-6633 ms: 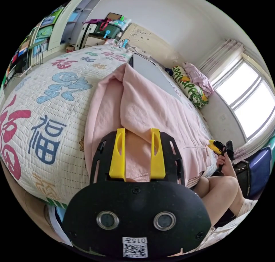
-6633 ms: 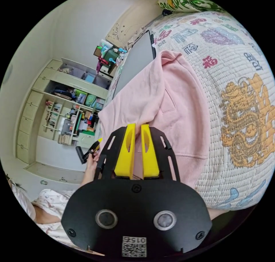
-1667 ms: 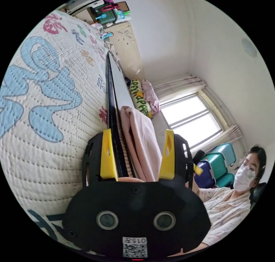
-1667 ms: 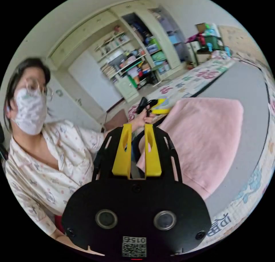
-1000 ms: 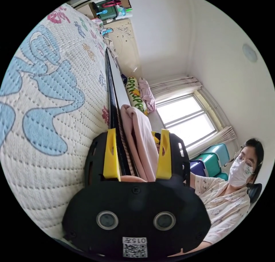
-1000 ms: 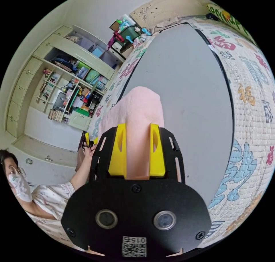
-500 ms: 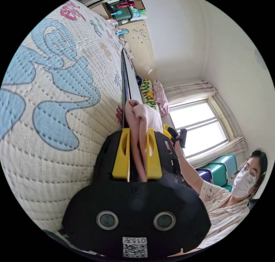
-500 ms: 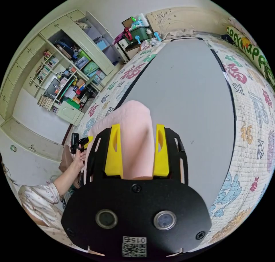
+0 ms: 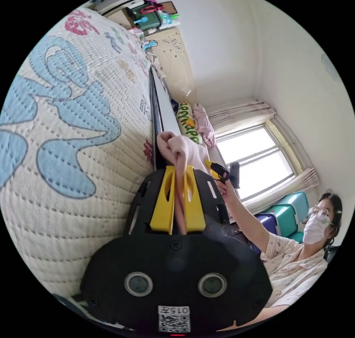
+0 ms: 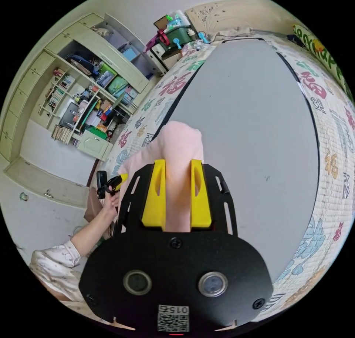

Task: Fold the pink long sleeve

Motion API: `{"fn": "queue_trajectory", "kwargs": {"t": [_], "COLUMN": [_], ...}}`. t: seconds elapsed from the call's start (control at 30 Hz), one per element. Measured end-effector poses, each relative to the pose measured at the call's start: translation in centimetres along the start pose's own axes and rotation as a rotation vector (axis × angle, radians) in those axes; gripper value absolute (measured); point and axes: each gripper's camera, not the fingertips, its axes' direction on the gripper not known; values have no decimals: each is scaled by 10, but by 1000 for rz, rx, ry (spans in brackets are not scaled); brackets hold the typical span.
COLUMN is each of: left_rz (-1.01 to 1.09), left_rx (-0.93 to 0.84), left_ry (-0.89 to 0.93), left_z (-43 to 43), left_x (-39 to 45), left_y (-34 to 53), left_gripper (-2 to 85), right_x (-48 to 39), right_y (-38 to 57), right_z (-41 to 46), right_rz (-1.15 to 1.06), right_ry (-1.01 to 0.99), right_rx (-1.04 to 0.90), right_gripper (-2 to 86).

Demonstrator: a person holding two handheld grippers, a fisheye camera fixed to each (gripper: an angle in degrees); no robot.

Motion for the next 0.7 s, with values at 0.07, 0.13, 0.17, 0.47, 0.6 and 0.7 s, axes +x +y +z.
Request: {"fn": "queue_trajectory", "kwargs": {"t": [0.07, 0.13, 0.17, 0.47, 0.6, 0.7], "left_rz": [134, 242, 287, 759, 864, 870], "left_rx": [25, 47, 62, -54, -108, -147], "left_ry": [-27, 0, 41, 170, 218, 305], "left_z": [-24, -42, -55, -55, -7, 50], "left_x": [-1, 7, 11, 96, 110, 100], "left_y": [17, 32, 38, 50, 53, 49], "left_gripper": [12, 10, 9, 7, 7, 7], "right_x": [-11, -22, -31, -22, -3, 15], "right_y": [34, 62, 82, 240, 301, 347], "right_z": [-38, -74, -99, -305, -379, -438], "right_rz": [-11, -54, -105, -222, -210, -184], "right_ry": [-86, -127, -136, -186, -83, 29], "right_rx": [87, 161, 208, 509, 612, 714], "right_gripper": [100, 95, 93, 89, 89, 89]}}
